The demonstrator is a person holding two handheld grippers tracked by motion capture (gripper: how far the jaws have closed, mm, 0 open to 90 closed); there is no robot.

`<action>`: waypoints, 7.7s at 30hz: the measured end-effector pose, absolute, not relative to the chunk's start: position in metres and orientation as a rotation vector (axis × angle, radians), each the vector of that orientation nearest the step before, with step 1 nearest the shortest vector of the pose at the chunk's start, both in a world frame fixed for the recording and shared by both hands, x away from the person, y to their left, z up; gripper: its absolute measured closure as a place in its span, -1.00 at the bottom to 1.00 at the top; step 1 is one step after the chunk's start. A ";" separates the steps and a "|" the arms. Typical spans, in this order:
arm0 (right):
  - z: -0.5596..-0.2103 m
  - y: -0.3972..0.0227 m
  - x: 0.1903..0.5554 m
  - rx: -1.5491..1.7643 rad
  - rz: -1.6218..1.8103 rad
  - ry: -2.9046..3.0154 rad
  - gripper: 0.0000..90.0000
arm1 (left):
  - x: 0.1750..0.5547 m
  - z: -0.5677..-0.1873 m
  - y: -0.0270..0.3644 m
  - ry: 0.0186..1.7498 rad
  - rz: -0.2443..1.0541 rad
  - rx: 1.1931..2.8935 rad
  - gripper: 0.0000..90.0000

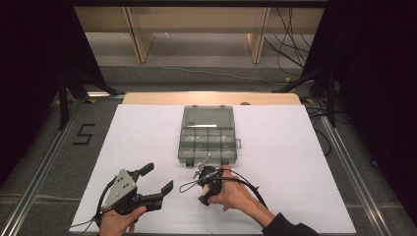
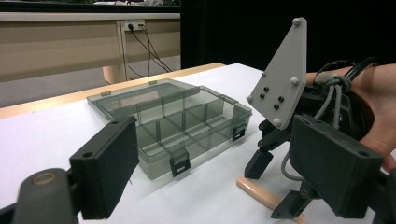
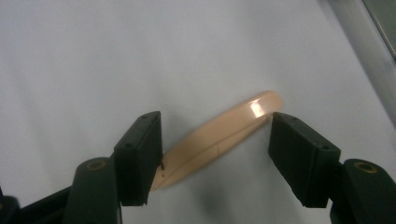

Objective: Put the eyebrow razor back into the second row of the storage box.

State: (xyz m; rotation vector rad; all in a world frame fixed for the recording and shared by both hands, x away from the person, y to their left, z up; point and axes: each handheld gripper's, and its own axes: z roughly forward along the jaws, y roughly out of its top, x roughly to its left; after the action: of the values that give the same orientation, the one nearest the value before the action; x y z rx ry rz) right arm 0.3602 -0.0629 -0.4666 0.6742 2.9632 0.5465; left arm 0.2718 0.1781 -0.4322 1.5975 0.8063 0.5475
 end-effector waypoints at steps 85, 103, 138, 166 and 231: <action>-0.384 -0.090 0.402 0.508 0.769 2.812 0.66 | 0.272 -0.433 0.179 0.812 0.547 1.595 -0.65; -0.378 -0.088 0.426 0.523 0.749 2.795 0.66 | 0.272 -0.433 0.179 0.815 0.551 1.595 -0.65; -0.400 -0.076 0.464 0.520 0.626 2.840 0.65 | 0.271 -0.434 0.175 0.825 0.462 1.561 -0.65; -0.417 -0.068 0.472 0.554 0.576 2.842 0.45 | 0.272 -0.432 0.180 0.804 0.549 1.592 -0.65; -0.380 -0.116 0.389 0.597 1.077 2.593 -0.36 | 0.275 -0.432 0.180 0.777 0.566 1.592 -0.65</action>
State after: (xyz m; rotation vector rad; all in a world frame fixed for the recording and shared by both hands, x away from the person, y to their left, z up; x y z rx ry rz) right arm 0.3894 -0.1160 -0.3795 0.5968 2.5928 1.0771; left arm 0.2745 0.1797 -0.4322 1.5920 0.7771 0.5657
